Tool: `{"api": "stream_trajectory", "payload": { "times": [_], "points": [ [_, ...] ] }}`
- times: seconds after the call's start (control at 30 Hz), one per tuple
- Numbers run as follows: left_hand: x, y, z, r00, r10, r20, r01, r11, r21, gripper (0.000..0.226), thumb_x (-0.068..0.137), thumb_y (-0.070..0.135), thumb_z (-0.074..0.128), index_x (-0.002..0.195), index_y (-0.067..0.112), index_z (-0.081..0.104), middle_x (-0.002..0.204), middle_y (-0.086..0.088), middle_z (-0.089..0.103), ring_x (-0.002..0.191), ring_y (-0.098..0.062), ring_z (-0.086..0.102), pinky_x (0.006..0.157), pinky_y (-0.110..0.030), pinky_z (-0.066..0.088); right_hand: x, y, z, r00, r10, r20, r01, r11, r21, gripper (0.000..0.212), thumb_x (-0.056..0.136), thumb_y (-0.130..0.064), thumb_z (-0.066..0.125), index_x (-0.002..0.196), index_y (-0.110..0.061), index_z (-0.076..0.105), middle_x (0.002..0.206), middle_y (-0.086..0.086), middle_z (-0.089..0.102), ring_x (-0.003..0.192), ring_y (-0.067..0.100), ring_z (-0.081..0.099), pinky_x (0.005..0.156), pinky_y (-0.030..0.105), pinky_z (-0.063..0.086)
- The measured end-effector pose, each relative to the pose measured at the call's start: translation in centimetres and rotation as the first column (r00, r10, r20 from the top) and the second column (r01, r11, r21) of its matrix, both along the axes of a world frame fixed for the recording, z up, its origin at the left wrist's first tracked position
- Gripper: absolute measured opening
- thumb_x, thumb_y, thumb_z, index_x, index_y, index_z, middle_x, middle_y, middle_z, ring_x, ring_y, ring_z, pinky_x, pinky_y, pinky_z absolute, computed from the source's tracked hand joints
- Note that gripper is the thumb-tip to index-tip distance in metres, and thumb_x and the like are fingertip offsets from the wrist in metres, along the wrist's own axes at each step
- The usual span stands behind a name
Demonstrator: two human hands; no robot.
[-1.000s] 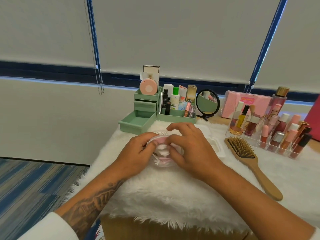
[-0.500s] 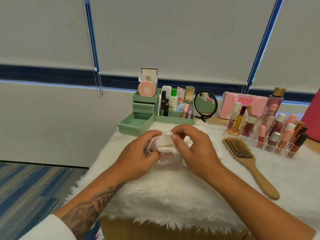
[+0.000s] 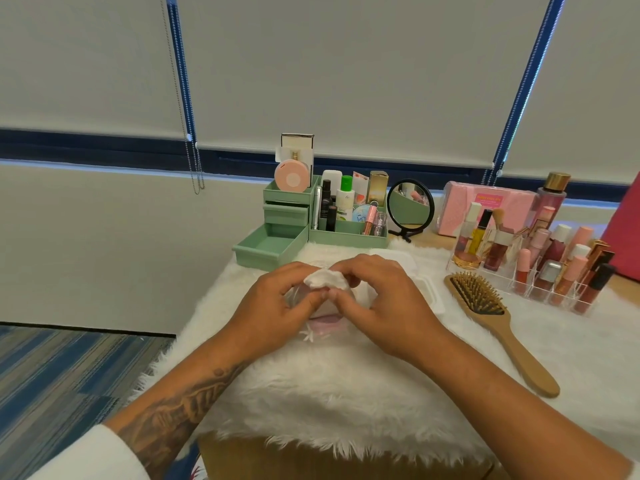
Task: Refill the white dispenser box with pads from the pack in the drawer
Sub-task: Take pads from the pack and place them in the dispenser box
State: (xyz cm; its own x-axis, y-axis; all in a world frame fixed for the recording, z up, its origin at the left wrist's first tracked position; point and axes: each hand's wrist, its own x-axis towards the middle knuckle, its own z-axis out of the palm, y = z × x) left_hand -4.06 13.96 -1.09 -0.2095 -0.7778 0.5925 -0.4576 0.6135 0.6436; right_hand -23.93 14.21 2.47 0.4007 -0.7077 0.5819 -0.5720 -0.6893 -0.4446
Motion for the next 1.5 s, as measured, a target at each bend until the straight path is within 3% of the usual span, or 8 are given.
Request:
{"api": "stream_trajectory", "payload": {
  "times": [0.23, 0.37, 0.5, 0.63, 1.1, 1.23, 1.37, 1.5],
  "points": [
    [1.0, 0.3, 0.1, 0.983, 0.032, 0.181, -0.032, 0.999, -0.006, 0.031, 0.087, 0.037, 0.062, 0.118, 0.037, 0.067, 0.115, 0.024, 0.066, 0.107, -0.002, 0.063, 0.089, -0.033, 0.056, 0.7, -0.4, 2.8, 0.910, 0.023, 0.414, -0.085, 0.988, 0.131, 0.007, 0.092, -0.024, 0.068, 0.099, -0.024, 0.070, 0.087, -0.011, 0.069, 0.083, 0.005, 0.059, 0.077, 0.014, 0.046],
    [0.2, 0.5, 2.3, 0.998, -0.042, -0.047, 0.044, 0.998, 0.042, 0.043, 0.092, 0.056, 0.055, 0.131, 0.038, 0.057, 0.122, 0.014, 0.064, 0.112, -0.011, 0.063, 0.090, -0.025, 0.052, 0.3, -0.9, 3.2, 0.920, -0.010, 0.392, -0.065, 0.982, 0.177, 0.015, 0.091, -0.028, 0.069, 0.105, -0.023, 0.072, 0.090, -0.012, 0.071, 0.086, 0.006, 0.062, 0.077, 0.017, 0.050],
    [-1.0, -0.4, 5.1, 0.926, 0.005, -0.378, 0.087, 0.970, 0.226, 0.027, 0.099, 0.034, 0.058, 0.120, 0.021, 0.069, 0.109, 0.002, 0.074, 0.095, -0.015, 0.071, 0.076, -0.030, 0.059, 0.2, -0.7, 2.8, 0.901, -0.044, 0.432, -0.051, 0.977, 0.206, 0.020, 0.085, -0.027, 0.076, 0.099, -0.028, 0.062, 0.086, -0.013, 0.067, 0.081, 0.005, 0.063, 0.070, 0.015, 0.051],
    [-2.0, -0.5, 6.3, 0.888, 0.063, -0.455, 0.108, 0.934, 0.339, 0.017, 0.098, 0.009, 0.060, 0.097, 0.018, 0.075, 0.095, -0.004, 0.077, 0.084, -0.019, 0.072, 0.069, -0.034, 0.062, 0.0, -0.3, 2.7, 0.933, -0.065, 0.353, 0.004, 0.986, 0.170, 0.013, 0.086, -0.026, 0.075, 0.091, -0.030, 0.064, 0.084, -0.016, 0.066, 0.082, 0.001, 0.060, 0.070, 0.012, 0.048],
    [-3.6, -1.3, 6.7, 0.781, 0.190, -0.595, 0.064, 0.923, 0.379, 0.015, 0.096, 0.006, 0.063, 0.091, 0.017, 0.071, 0.083, 0.002, 0.073, 0.075, -0.013, 0.068, 0.055, -0.027, 0.055, -2.8, 0.5, 3.0, 0.921, -0.043, 0.386, 0.015, 0.997, 0.077, 0.013, 0.091, -0.018, 0.068, 0.094, -0.029, 0.061, 0.091, -0.019, 0.063, 0.085, 0.005, 0.059, 0.071, 0.019, 0.052],
    [-3.7, -1.2, 6.6, 0.830, 0.158, -0.534, 0.065, 0.925, 0.375, 0.017, 0.098, 0.008, 0.061, 0.098, 0.021, 0.071, 0.085, 0.008, 0.075, 0.078, -0.009, 0.068, 0.062, -0.029, 0.057, -5.4, -0.3, 4.1, 0.899, -0.155, 0.408, 0.089, 0.980, 0.177, 0.026, 0.095, -0.016, 0.062, 0.113, -0.035, 0.059, 0.101, -0.018, 0.061, 0.089, 0.000, 0.061, 0.070, 0.016, 0.054],
    [-4.8, -0.6, 6.4, 0.924, 0.063, -0.378, 0.103, 0.910, 0.402, 0.020, 0.098, 0.009, 0.060, 0.091, 0.022, 0.073, 0.091, 0.003, 0.072, 0.079, -0.009, 0.064, 0.058, -0.015, 0.050, -7.7, -1.8, 3.7, 0.921, -0.290, 0.258, 0.200, 0.924, 0.326, 0.020, 0.095, -0.019, 0.063, 0.110, -0.030, 0.069, 0.101, -0.011, 0.065, 0.092, 0.009, 0.060, 0.072, 0.019, 0.047],
    [-5.8, -0.3, 6.0, 0.988, -0.090, -0.126, 0.137, 0.890, 0.434, 0.021, 0.098, 0.014, 0.062, 0.090, 0.027, 0.076, 0.087, 0.015, 0.072, 0.081, -0.008, 0.064, 0.068, -0.020, 0.053, -8.5, -3.0, 2.3, 0.934, -0.358, -0.011, 0.334, 0.861, 0.383, 0.016, 0.092, -0.025, 0.068, 0.100, -0.038, 0.069, 0.095, -0.014, 0.064, 0.088, 0.009, 0.058, 0.077, 0.028, 0.052]
  ]
}}
